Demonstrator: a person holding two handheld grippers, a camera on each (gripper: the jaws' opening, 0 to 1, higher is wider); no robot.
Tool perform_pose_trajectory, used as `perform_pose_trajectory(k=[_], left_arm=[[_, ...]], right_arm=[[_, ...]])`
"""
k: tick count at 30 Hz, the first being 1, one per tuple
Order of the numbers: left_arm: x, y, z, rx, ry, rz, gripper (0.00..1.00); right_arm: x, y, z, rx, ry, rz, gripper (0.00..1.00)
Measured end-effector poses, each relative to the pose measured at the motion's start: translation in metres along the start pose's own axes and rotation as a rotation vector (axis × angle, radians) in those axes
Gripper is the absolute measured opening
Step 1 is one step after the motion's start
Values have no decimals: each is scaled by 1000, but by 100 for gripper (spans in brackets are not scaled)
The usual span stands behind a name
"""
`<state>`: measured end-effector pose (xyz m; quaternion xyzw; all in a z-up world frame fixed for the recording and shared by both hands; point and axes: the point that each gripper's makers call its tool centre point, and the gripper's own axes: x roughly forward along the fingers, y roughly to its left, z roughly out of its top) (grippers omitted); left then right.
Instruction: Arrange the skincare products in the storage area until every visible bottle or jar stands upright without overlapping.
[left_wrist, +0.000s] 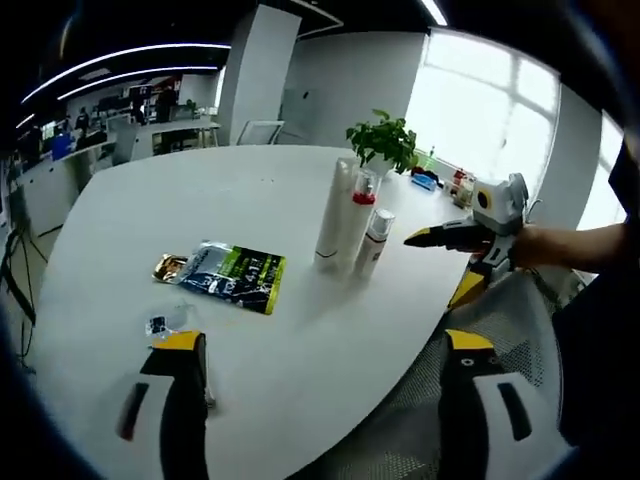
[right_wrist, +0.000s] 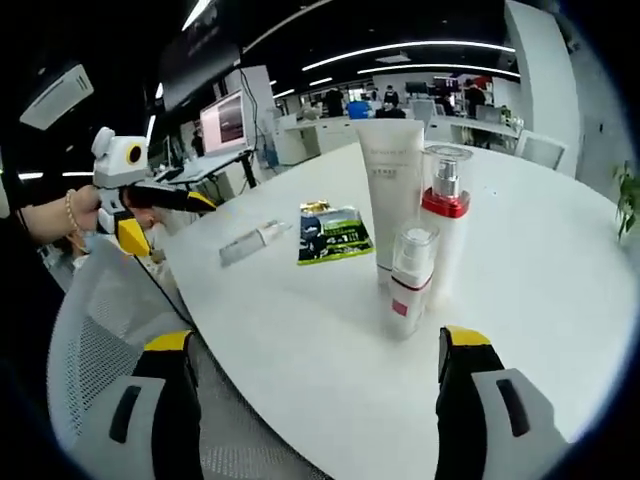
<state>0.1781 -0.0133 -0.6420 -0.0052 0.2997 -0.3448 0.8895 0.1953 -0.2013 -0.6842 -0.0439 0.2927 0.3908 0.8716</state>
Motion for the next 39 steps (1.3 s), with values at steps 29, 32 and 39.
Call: perform_pose_trajectory(k=[29,32,39], left_arm=[[-33,24,-27,-97,28,122,95],[-29,28,-26,-96,39,128,94],[-17,44,-29,-93,83,141,92]], right_arm=[[0,7,-7,-31,29,-1,100],[1,7,-7,-34,30,-2,100],[-2,9,-6,-23,27,-9,100]])
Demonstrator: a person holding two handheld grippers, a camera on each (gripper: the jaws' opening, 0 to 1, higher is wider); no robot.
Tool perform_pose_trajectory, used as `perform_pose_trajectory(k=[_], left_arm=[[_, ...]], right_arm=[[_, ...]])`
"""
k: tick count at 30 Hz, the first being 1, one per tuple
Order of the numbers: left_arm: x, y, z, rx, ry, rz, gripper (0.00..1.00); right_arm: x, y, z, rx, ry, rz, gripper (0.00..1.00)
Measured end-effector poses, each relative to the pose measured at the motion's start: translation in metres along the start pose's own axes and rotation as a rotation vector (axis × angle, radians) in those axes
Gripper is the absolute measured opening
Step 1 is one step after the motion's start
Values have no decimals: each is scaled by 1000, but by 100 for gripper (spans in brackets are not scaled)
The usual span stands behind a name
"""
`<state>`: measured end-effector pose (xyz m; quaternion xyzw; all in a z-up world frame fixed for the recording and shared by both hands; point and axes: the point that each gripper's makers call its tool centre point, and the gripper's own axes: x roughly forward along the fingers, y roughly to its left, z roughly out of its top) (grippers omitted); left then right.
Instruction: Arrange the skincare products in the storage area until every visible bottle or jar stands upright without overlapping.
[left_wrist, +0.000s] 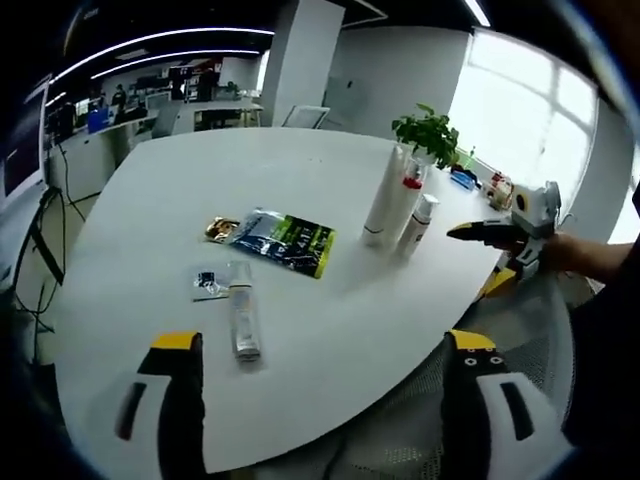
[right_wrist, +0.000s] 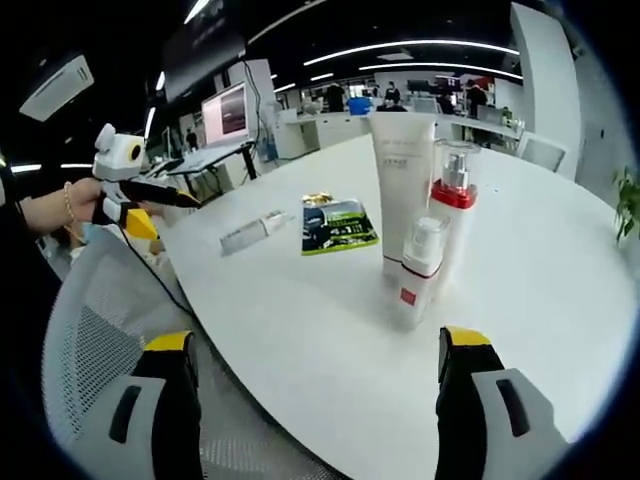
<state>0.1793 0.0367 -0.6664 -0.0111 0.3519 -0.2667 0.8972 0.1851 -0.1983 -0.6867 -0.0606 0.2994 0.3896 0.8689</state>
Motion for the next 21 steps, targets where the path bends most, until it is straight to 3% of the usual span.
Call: perform_pose_trajectory(k=[6,16,21], left_arm=[[10,5,-1,5,54,-1,88],[34,27,-20,25,221,23,79],[43,33,-23,28,268,21,75]], right_arm=[[0,-4,-2,13,2,-9,98],[2,-6,-5,6,16,-10,97],[2,-8,-5,7,9,-17,97]])
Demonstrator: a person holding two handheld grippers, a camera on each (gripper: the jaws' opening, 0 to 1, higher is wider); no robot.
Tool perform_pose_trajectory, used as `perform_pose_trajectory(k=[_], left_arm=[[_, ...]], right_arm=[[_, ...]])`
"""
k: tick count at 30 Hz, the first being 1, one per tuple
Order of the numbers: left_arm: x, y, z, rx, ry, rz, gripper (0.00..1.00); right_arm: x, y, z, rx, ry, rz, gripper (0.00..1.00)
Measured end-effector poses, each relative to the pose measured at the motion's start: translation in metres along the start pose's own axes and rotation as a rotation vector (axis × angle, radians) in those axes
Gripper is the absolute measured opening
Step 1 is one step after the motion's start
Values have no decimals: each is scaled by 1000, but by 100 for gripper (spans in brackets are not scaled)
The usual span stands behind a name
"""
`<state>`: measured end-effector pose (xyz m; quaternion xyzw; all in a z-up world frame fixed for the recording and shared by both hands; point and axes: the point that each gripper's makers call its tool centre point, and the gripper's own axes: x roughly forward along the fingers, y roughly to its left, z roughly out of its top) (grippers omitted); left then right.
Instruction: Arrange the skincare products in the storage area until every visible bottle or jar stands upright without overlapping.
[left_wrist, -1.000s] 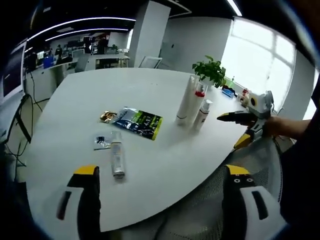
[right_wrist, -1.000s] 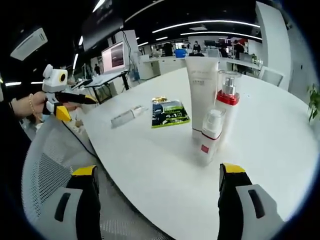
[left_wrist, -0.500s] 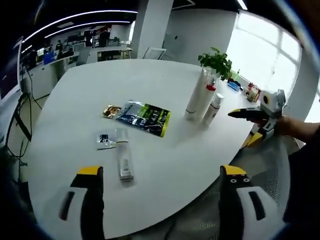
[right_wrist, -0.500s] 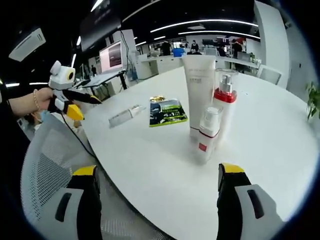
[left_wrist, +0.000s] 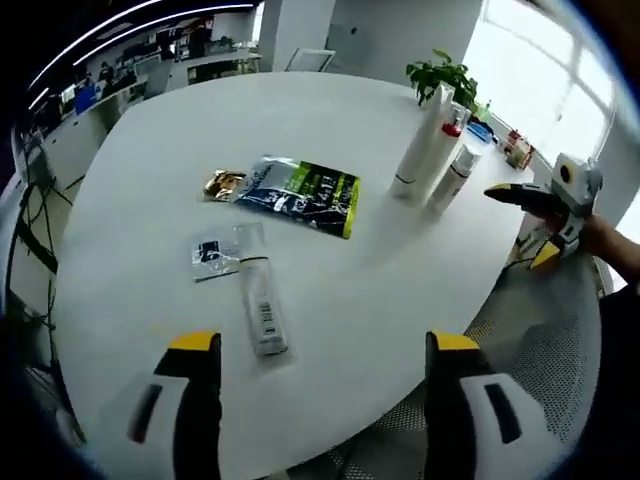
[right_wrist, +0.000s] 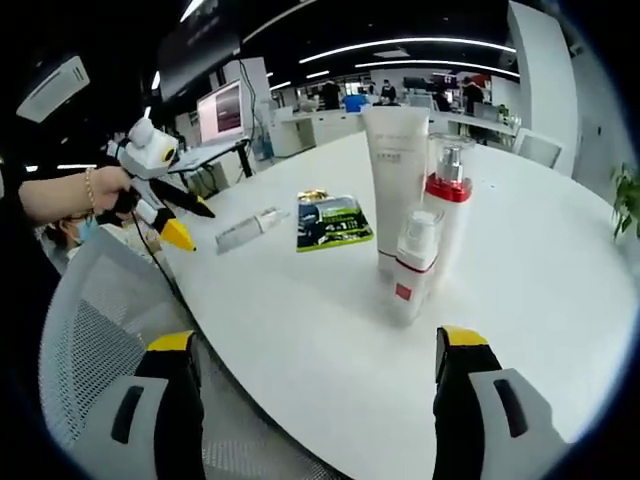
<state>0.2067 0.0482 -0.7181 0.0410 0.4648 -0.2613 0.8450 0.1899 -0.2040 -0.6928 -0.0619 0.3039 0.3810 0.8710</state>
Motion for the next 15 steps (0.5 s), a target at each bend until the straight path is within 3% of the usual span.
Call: perform_pose_trajectory(k=[10,13,15], left_arm=[[16,18,0,-6,160,31,70],[25,23,6,-1,168,34,66],[30,27,2,-1,205,39,64]], right_arm=[[-4,-3,2,26,-9,-17,96],[-5,-3,2,50,-11,-9,96],[-6,-4,2,56,-19,-14,95]])
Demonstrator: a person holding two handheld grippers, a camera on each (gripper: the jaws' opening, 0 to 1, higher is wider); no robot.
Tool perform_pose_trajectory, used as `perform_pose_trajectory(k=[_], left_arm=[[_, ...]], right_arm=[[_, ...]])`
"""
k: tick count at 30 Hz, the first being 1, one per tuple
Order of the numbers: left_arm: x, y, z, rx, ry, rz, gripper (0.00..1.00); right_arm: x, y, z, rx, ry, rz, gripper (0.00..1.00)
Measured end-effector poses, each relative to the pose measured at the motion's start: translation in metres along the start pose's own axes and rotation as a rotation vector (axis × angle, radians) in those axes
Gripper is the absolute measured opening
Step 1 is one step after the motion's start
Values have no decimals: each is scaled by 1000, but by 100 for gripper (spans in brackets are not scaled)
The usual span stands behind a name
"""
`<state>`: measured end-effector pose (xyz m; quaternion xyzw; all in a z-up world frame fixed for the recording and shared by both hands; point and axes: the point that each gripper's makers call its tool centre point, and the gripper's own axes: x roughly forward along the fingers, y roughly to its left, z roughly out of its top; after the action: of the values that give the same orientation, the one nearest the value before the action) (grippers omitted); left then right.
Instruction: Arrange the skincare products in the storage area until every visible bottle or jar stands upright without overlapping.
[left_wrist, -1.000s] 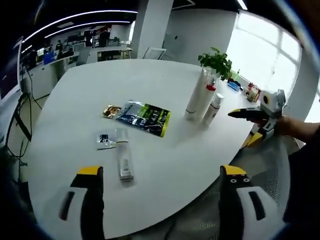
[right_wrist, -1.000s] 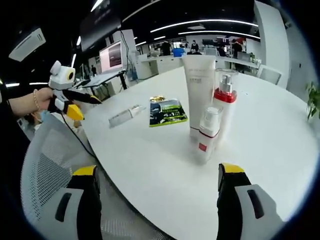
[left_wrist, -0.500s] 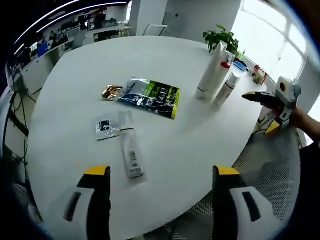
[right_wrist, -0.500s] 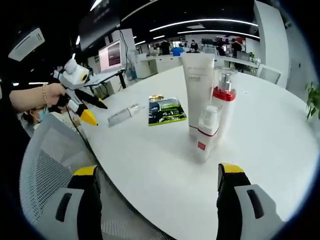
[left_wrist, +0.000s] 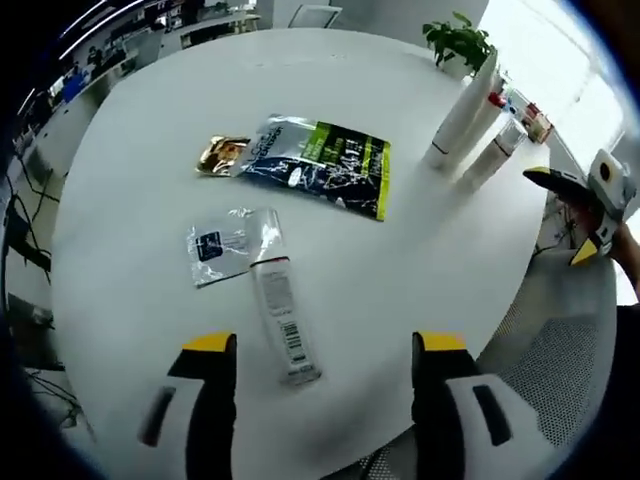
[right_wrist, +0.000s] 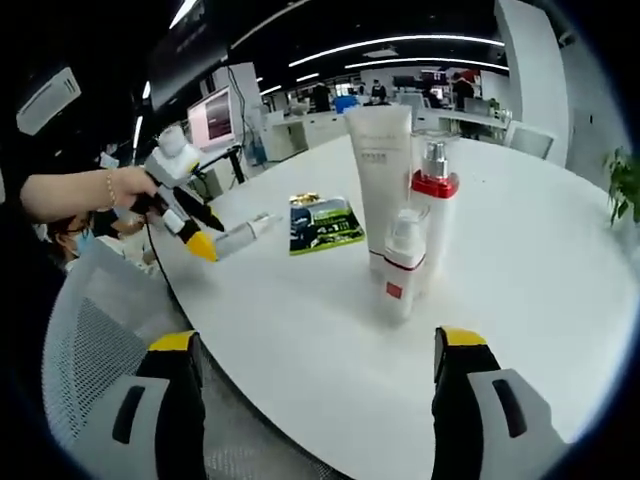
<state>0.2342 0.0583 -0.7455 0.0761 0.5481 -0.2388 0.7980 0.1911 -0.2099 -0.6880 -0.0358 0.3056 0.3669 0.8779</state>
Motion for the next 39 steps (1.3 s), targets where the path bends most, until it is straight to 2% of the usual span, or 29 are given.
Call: perform_pose_trajectory(k=[5,17,28,34,39], left_arm=[[6,6,-4,25,74,30,56],[22,23,-1,78,152,62,45],[25,31,0,113,174,92,36],[25,33,1,148,167,104,27],[24,35,2,139,150,102,21]], right_arm=[[0,0,0,14,0,-3,96],[1,-2,-1,33,10,-8,95],[2,-7,-3,49,4,-11,94],[1,-8,-3,57,1,-14,94],[2,-9,-3,59,1,-16,93]])
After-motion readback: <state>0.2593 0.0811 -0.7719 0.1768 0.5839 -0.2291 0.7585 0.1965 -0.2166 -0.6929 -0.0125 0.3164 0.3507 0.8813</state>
